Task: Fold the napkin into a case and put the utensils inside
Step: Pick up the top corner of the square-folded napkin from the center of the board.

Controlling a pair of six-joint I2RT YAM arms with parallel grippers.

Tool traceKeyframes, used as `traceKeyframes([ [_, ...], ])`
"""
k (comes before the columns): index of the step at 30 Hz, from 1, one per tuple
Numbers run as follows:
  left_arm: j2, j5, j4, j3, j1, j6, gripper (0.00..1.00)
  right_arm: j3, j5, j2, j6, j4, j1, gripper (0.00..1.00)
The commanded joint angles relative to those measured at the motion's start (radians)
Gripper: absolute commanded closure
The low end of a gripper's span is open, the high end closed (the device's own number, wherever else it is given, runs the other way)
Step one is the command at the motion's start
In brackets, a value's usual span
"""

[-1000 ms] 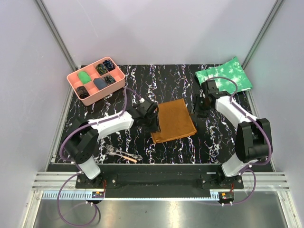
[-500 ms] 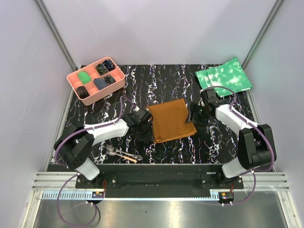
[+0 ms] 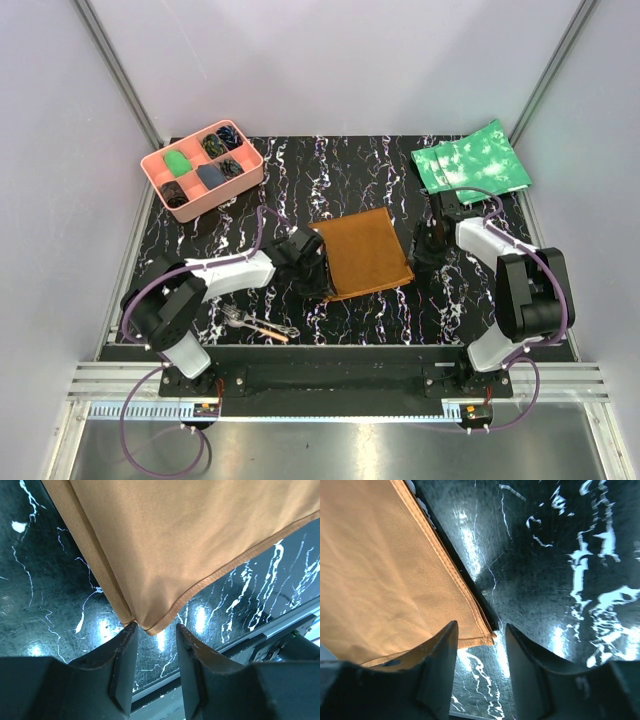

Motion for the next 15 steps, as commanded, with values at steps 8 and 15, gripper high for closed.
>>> traceKeyframes([
  [8,0.045,0.028,0.02,0.033,-0.004,-0.008,0.63,-0.038,-0.035,0.056,-0.018,0.055,-0.003,0.55],
  [15,0.045,0.017,0.012,0.038,-0.004,-0.005,0.71,-0.049,-0.045,0.041,-0.025,0.055,-0.006,0.64],
])
